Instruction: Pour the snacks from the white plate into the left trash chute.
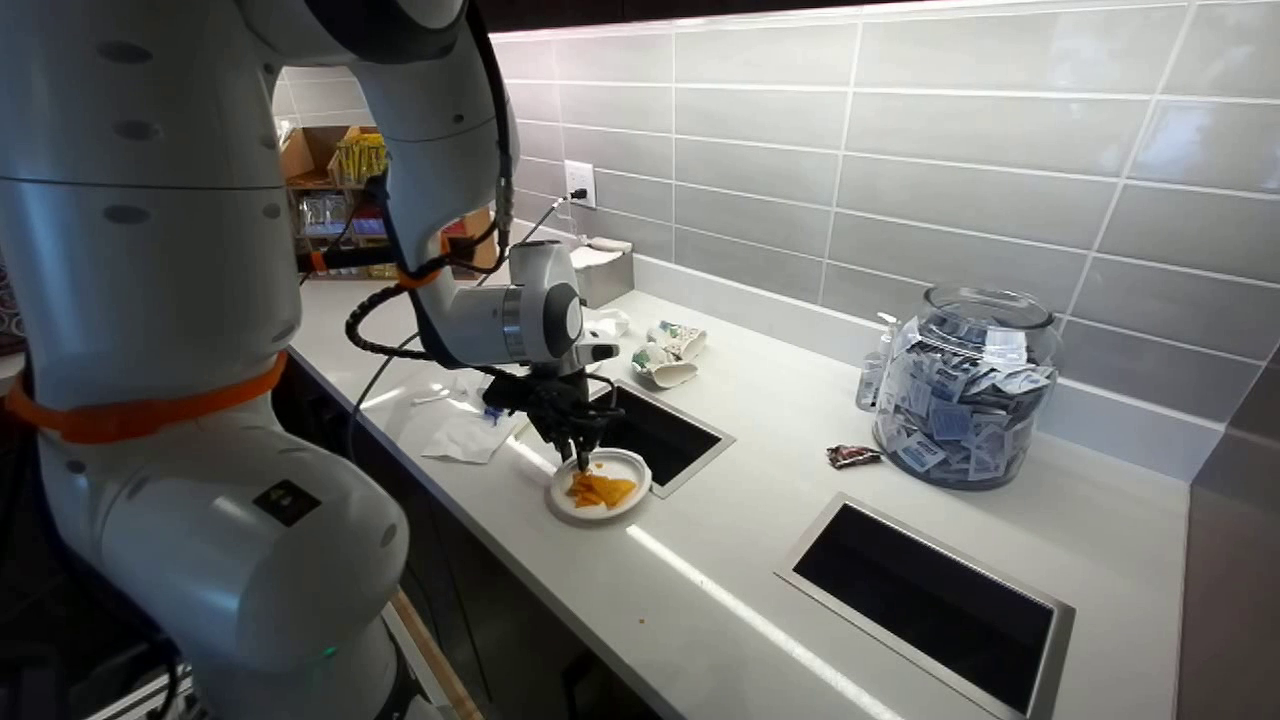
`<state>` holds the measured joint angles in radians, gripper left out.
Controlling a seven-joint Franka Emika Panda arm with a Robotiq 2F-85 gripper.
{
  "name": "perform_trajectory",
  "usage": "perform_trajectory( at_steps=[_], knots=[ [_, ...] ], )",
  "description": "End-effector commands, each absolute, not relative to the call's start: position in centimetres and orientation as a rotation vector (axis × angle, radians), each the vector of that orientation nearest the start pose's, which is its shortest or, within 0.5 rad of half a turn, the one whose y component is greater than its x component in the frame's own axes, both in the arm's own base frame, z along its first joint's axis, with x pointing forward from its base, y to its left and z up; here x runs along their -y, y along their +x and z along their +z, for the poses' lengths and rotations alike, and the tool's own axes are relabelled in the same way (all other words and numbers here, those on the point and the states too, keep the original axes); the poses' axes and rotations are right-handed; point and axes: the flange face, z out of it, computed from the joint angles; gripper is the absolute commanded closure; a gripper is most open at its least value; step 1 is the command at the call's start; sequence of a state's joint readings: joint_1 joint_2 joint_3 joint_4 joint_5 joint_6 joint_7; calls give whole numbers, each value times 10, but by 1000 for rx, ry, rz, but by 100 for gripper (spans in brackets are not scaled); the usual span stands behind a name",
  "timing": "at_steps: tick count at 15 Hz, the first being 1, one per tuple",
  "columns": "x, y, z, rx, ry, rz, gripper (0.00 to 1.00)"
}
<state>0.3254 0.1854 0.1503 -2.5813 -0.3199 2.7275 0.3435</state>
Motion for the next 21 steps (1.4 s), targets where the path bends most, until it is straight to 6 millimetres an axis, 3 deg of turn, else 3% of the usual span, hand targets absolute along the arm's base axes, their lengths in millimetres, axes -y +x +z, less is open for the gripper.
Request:
perform_trajectory(
  at_steps=[1, 3, 6, 21],
  knots=[
    [-214, 384, 187, 675, -3167, -25, 87],
    [-214, 385, 188, 671, -3165, -29, 97],
    [-213, 386, 189, 662, -3166, -33, 100],
    [-218, 389, 199, 696, -3182, -45, 99]
  ],
)
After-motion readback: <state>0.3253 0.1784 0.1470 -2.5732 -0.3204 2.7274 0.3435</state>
